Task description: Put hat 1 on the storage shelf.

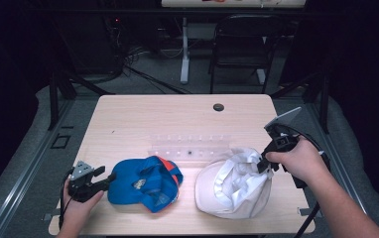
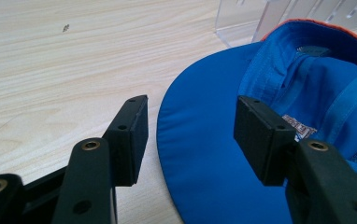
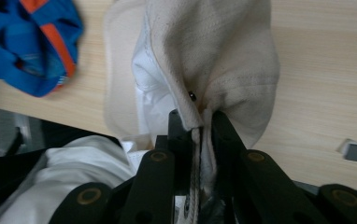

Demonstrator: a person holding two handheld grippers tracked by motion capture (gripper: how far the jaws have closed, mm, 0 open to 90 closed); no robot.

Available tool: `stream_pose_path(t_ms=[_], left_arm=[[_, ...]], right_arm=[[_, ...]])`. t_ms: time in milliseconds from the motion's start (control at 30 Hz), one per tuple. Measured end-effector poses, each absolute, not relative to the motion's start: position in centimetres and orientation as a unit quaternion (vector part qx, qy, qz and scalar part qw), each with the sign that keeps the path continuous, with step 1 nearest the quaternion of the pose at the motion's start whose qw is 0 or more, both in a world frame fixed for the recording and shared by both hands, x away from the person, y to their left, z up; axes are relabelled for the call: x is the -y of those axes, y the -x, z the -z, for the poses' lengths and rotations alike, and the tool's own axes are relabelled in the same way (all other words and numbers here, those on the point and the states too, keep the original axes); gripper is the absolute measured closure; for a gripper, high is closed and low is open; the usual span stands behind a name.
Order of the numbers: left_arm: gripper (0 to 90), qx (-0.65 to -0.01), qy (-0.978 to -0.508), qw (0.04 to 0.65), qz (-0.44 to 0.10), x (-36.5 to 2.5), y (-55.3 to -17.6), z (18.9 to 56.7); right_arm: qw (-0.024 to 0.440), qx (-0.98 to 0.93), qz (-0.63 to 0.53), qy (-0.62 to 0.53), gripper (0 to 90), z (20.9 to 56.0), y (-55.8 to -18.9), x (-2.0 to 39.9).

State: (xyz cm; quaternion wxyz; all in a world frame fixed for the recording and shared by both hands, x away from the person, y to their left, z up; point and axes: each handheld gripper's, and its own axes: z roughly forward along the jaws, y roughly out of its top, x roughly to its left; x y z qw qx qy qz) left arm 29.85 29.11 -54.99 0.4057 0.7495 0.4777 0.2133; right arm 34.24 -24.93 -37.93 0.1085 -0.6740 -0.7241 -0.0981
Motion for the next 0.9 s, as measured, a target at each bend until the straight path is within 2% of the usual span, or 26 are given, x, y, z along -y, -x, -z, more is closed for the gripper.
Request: stream_pose_path(t_ms=[67, 167, 400, 900], left_arm=[[45.7, -0.477, -0.750, 0.405, -0.214, -29.1, -29.8, 55.0], [45.7, -0.477, -0.749, 0.406, -0.215, -29.0, -29.8, 55.0], [45.7, -0.476, -0.750, 0.406, -0.215, -29.1, -29.8, 55.0], [48.2, -0.465, -0.756, 0.412, -0.210, -28.5, -29.5, 54.7]], right_arm=[[0.110, 0.714, 0.117, 0.682, 81.3, 38.0, -34.1, 24.8], [0.151, 0.705, 0.143, 0.678, 81.3, 37.7, -34.1, 25.1], [0.206, 0.685, 0.209, 0.667, 81.4, 37.0, -33.8, 25.3], [0.267, 0.654, 0.310, 0.636, 81.4, 34.5, -33.6, 24.9]])
